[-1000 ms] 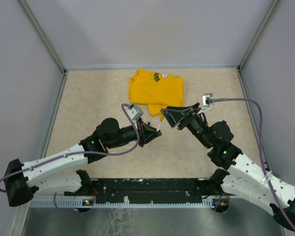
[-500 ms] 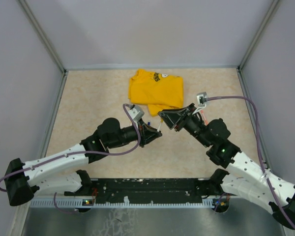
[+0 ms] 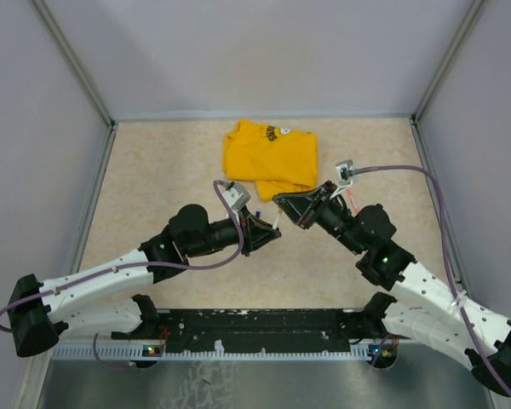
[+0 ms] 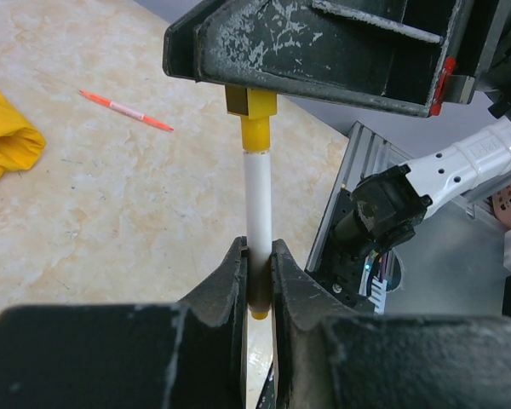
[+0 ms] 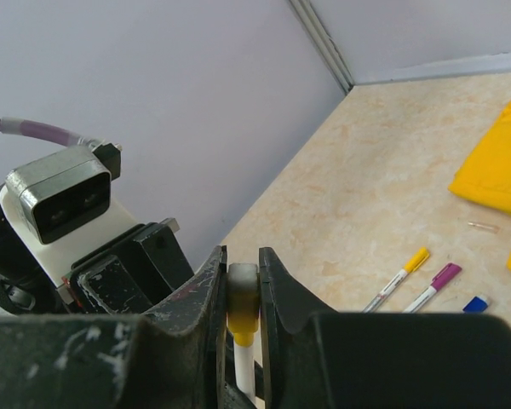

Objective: Insert the pens into the pen caps
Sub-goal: Press the pen cap onto the pen, then place the pen at the center of the board, then move the pen cap to the center of the board.

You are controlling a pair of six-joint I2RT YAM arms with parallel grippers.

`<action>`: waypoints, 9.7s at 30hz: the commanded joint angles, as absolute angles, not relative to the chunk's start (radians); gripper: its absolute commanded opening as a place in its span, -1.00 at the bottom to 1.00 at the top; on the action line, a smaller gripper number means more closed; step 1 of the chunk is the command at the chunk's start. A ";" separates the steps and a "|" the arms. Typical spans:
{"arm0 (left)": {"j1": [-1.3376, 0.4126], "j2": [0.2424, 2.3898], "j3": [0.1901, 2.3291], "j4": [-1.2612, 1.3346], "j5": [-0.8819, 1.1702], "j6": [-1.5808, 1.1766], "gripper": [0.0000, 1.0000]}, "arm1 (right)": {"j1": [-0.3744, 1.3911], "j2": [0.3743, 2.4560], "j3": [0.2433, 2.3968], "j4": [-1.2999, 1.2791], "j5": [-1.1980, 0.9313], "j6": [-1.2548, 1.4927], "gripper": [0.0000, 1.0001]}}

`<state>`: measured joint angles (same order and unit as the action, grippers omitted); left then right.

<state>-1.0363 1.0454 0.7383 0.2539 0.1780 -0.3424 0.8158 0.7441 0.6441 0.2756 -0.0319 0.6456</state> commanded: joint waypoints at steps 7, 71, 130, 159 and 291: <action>-1.034 1.017 0.771 0.300 0.173 -0.338 -1.00 | 0.823 0.742 0.703 0.232 -0.100 0.640 -1.00; -1.034 1.059 1.016 0.446 0.032 -0.313 -1.00 | 1.093 0.741 0.247 0.164 -0.059 0.764 -1.00; -1.034 1.128 1.138 0.236 0.176 -0.185 -1.00 | 1.165 0.641 0.776 -0.189 0.279 0.488 -0.59; -1.032 1.314 1.082 -0.153 -0.169 -0.272 -1.00 | 1.165 0.507 0.590 -0.270 0.470 0.509 -0.27; -0.150 1.290 0.643 -0.560 -0.270 -0.768 0.45 | 1.165 0.506 0.428 -0.219 0.510 0.545 -0.27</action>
